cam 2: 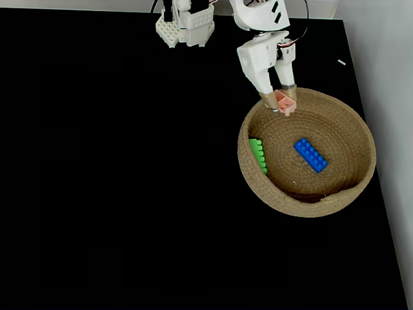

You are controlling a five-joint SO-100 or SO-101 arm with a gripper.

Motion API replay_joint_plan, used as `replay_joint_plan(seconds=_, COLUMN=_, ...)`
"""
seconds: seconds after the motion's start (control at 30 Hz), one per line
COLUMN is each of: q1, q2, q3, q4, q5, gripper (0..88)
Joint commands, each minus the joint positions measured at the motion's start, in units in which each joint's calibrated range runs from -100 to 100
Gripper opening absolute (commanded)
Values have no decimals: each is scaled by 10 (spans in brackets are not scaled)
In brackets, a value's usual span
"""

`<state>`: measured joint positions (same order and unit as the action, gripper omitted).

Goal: Place the lego blocks in the tray

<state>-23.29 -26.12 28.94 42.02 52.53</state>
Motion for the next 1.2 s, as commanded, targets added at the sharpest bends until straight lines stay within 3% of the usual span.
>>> replay_joint_plan(seconds=0.0, q1=-13, q2=-26, q3=8, q4=-47, q5=3, gripper=238)
replay_joint_plan(seconds=0.17, q1=-7, q2=-36, q3=38, q4=-73, q5=4, gripper=321)
replay_joint_plan(seconds=0.37, q1=37, q2=-86, q3=78, q4=-62, q5=7, gripper=325)
replay_joint_plan(seconds=0.47, q1=93, q2=-155, q3=136, q4=-62, q5=1, gripper=268)
replay_joint_plan(seconds=0.63, q1=235, q2=-312, q3=275, q4=-49, q5=21, gripper=3)
replay_joint_plan(seconds=0.87, q1=366, q2=-538, q3=508, q4=43, q5=61, gripper=0)
replay_joint_plan(seconds=1.17, q1=390, q2=-719, q3=711, q4=175, q5=77, gripper=0)
